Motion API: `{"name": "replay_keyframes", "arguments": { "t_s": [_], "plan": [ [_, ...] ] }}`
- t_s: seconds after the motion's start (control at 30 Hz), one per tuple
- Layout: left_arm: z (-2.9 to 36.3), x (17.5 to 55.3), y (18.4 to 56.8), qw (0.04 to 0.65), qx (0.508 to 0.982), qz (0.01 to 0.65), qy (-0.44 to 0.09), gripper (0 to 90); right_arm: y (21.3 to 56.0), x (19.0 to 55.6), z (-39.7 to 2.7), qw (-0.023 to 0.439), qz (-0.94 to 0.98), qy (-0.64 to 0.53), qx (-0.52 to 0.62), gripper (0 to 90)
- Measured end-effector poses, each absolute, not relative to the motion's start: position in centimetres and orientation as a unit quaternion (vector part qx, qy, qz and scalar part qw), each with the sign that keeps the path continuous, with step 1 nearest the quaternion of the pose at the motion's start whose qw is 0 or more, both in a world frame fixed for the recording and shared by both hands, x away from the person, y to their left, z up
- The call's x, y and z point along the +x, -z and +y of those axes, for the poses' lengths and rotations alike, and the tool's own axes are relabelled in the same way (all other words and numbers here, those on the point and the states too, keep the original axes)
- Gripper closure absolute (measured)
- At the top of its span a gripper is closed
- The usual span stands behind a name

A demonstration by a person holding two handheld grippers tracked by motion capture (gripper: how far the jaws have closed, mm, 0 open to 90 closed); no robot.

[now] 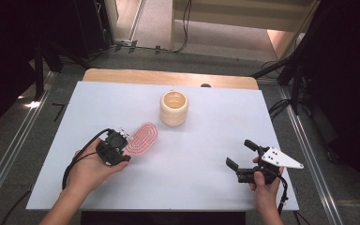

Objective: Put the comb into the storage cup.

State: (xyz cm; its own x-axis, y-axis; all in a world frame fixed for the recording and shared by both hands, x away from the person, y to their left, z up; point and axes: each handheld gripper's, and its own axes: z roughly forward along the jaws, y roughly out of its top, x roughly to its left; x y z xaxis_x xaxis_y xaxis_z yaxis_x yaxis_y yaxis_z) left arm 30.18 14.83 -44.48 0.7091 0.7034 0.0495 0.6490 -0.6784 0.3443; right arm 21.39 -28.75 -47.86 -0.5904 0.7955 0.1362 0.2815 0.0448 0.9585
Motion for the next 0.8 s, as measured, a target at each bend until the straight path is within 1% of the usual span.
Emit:
{"name": "replay_keyframes", "arguments": {
  "t_s": [0.3, 0.77, 0.8],
  "plan": [
    [14.2, 30.1, 43.7, 0.187, 0.908, 0.364, -0.092, 71.4, 47.1, 22.8, -26.4, 0.202, 0.687, -0.576, 0.395, 0.0],
    [13.6, 30.1, 43.6, 0.216, 0.903, 0.358, -0.095, 71.3, 46.6, 24.7, -22.8, 0.165, 0.688, -0.587, 0.392, 0.0],
    [13.5, 30.0, 43.6, 0.223, 0.901, 0.358, -0.099, 71.4, 46.5, 24.9, -22.6, 0.168, 0.689, -0.587, 0.391, 0.0]
  ]
}}
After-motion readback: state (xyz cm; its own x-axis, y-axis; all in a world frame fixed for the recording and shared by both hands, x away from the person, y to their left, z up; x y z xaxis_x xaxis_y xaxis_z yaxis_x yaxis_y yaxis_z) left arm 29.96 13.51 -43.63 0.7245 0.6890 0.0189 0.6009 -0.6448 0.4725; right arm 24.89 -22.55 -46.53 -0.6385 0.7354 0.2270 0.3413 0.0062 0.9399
